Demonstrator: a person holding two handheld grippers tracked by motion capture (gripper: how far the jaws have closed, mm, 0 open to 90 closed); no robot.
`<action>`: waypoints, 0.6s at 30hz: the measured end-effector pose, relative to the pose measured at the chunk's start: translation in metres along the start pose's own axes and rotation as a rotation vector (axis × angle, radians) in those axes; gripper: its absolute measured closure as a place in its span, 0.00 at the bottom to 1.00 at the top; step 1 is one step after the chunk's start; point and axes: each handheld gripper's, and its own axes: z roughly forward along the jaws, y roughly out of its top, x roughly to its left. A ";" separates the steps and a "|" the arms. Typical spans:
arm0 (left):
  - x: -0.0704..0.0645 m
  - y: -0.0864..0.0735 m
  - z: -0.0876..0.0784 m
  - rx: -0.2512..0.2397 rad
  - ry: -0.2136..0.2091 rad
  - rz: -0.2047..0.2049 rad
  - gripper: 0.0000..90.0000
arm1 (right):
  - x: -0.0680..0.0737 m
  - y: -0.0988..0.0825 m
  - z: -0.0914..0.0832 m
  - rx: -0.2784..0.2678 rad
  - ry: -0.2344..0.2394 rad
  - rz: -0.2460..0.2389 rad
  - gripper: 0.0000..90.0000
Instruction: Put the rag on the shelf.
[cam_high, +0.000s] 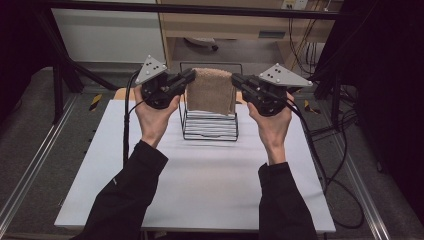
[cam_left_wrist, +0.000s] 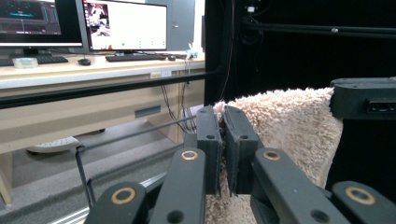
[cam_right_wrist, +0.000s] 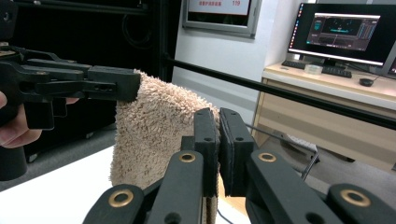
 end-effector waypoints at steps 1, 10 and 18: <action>0.000 0.002 0.001 -0.003 -0.005 -0.002 0.95 | -0.001 0.001 0.001 -0.004 0.000 0.000 0.96; 0.005 0.014 0.004 -0.032 0.007 0.007 0.95 | -0.005 0.015 0.006 -0.028 -0.012 -0.007 0.96; 0.010 0.025 0.009 -0.051 0.017 0.011 0.95 | -0.012 0.027 0.014 -0.048 -0.021 -0.014 0.96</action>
